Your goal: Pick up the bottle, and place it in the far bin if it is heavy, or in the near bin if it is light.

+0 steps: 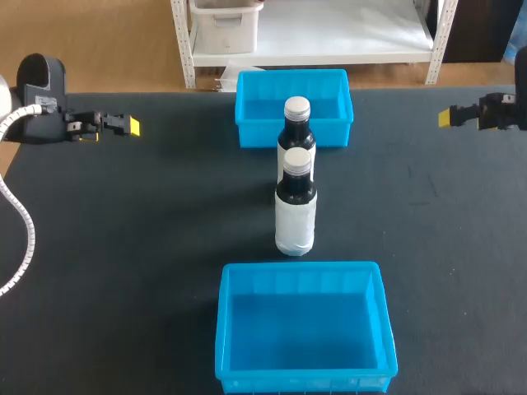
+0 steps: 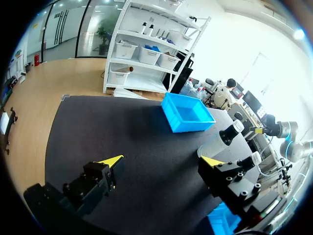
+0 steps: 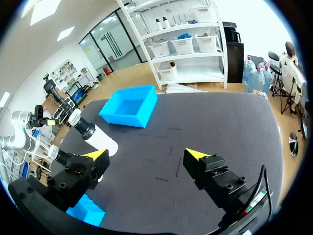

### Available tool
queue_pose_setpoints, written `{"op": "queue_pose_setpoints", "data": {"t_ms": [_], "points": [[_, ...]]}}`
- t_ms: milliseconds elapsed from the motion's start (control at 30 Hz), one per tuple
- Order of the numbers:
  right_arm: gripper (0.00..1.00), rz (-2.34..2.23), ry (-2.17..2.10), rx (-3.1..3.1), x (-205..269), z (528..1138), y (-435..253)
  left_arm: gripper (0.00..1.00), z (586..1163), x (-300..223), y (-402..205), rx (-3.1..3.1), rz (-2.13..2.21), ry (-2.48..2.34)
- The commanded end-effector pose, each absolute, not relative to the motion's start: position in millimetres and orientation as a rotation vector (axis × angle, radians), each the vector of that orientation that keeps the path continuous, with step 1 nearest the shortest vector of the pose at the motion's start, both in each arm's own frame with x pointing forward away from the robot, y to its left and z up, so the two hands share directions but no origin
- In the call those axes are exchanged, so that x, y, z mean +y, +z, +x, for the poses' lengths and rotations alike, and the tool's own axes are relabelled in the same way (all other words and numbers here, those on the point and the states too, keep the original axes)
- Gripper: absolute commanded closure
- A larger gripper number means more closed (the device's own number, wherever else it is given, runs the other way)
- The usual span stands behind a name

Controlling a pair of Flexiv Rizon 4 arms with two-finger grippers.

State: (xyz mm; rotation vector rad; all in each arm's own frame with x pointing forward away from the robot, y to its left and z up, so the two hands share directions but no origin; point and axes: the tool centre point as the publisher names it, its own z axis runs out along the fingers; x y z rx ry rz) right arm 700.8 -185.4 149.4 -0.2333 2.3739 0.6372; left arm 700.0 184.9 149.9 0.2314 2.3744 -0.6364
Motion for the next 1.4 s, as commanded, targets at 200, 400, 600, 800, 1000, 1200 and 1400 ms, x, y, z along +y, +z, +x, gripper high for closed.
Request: {"op": "queue_pose_setpoints", "data": {"t_ms": [200,400,600,800,1000,1200,1400], "points": [[0.00,-0.231,0.633,2.375,-185,700,150,0.00,700,185,150,2.374,0.231,-0.636],[0.00,-0.231,0.633,2.375,-185,700,150,0.00,700,185,150,2.374,0.231,-0.636],[0.00,-0.335,0.619,2.364,-184,703,149,0.00,700,185,150,2.374,0.231,-0.636],[0.00,-1.018,0.687,2.192,-176,712,152,0.00,700,185,150,2.374,0.231,-0.636],[0.00,-1.444,0.795,1.996,-172,702,160,0.00,700,185,150,2.374,0.231,-0.636],[0.00,-1.444,0.795,1.996,-172,702,160,0.00,700,185,150,2.374,0.231,-0.636],[0.00,-1.444,0.795,1.996,-172,702,160,0.00,700,185,150,2.374,0.231,-0.636]]}}
